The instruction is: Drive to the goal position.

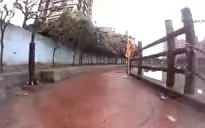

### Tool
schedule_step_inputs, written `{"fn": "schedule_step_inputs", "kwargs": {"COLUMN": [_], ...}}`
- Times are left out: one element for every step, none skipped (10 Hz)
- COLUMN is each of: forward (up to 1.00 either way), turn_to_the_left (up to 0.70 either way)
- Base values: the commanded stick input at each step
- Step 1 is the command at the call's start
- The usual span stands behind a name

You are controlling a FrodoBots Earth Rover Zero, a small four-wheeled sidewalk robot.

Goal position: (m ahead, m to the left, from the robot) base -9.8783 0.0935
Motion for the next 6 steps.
{"fn": "schedule_step_inputs", "kwargs": {"forward": [1.0, 1.0, 1.0, 1.0, 1.0, 1.0], "turn_to_the_left": [0.0, 0.0, 0.0, 0.0, 0.0, 0.0]}}
